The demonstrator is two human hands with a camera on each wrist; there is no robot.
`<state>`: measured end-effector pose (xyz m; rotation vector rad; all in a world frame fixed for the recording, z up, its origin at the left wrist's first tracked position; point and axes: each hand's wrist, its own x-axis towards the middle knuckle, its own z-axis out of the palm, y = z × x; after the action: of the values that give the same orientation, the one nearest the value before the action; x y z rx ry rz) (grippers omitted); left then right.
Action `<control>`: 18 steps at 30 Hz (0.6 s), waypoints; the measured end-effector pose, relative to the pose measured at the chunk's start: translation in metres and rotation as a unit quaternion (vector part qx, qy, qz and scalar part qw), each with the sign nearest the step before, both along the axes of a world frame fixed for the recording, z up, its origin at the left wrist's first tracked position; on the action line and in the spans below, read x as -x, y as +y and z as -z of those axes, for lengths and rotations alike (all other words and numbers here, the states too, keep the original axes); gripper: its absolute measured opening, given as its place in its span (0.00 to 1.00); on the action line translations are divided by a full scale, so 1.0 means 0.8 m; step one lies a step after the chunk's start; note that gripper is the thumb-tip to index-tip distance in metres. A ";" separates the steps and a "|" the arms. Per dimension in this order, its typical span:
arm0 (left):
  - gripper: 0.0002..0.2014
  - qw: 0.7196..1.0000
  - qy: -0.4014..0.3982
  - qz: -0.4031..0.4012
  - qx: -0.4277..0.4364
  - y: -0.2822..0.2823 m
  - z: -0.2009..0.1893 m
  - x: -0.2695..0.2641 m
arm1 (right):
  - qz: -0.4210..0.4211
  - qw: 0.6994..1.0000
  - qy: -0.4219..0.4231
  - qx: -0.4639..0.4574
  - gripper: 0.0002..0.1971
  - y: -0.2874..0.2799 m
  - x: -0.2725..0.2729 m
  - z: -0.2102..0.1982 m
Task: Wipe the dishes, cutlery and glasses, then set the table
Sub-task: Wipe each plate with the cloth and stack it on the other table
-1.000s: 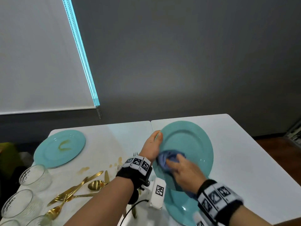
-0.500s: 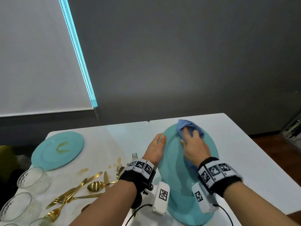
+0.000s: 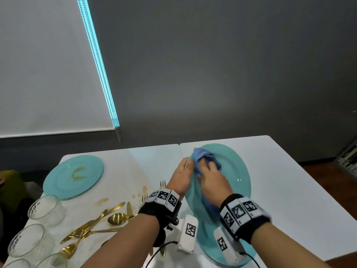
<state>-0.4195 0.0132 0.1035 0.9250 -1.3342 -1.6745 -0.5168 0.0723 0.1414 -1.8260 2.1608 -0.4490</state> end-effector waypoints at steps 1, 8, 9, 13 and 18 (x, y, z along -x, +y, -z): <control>0.15 1.000 0.013 -0.007 -0.019 -0.001 0.001 -0.001 | -0.027 1.000 0.001 -0.010 0.30 0.005 -0.005 0.005; 0.32 0.982 0.081 -0.039 -0.163 -0.004 0.026 -0.016 | -0.220 0.967 0.080 -0.099 0.24 0.059 0.007 0.038; 0.29 0.984 0.072 -0.048 -0.158 -0.001 0.029 -0.019 | -0.242 0.956 0.111 -0.125 0.23 0.066 0.016 0.037; 0.17 0.989 0.050 -0.056 -0.129 0.004 0.032 -0.024 | -0.278 0.916 0.204 -0.205 0.25 0.080 0.073 0.019; 0.16 0.994 0.045 -0.028 -0.091 0.005 0.019 -0.020 | -0.073 0.946 0.251 -0.195 0.25 0.066 0.128 -0.016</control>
<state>-0.4039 0.0175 0.0884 0.9692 -1.1000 -1.7937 -0.6194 0.1249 0.1540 -1.9881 2.1714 0.4998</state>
